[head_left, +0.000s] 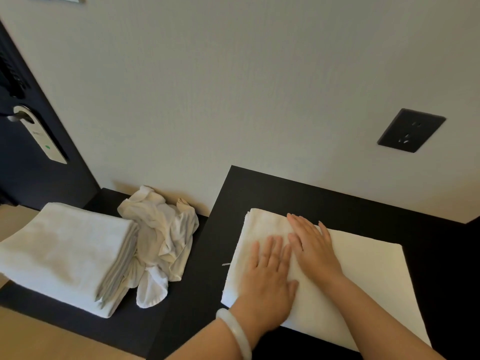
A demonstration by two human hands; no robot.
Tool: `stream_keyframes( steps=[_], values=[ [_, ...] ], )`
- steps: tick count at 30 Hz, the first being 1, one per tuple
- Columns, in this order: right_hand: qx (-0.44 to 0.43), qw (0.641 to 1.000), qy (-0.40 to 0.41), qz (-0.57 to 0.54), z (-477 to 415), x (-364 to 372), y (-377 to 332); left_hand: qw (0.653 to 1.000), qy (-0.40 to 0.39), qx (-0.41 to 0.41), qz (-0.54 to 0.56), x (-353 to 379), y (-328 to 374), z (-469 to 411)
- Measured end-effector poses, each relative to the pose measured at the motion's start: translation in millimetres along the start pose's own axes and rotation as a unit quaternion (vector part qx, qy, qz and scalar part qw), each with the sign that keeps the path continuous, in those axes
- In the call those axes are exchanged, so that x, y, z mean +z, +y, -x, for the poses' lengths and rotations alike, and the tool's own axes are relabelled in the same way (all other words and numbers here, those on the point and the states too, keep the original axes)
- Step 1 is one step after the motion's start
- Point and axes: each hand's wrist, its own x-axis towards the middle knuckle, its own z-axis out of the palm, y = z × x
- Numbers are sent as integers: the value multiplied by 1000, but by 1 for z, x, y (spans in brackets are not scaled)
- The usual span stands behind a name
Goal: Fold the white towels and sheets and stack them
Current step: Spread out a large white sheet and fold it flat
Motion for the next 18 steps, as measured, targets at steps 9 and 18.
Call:
stream_keyframes(
  steps=[9, 18],
  values=[
    [115, 991, 42, 61, 30, -15, -10, 985, -20, -129, -110, -7, -50, 11],
    [143, 988, -1, 63, 94, -7, 33, 997, 31, -36, -59, 18, -17, -20]
  ],
)
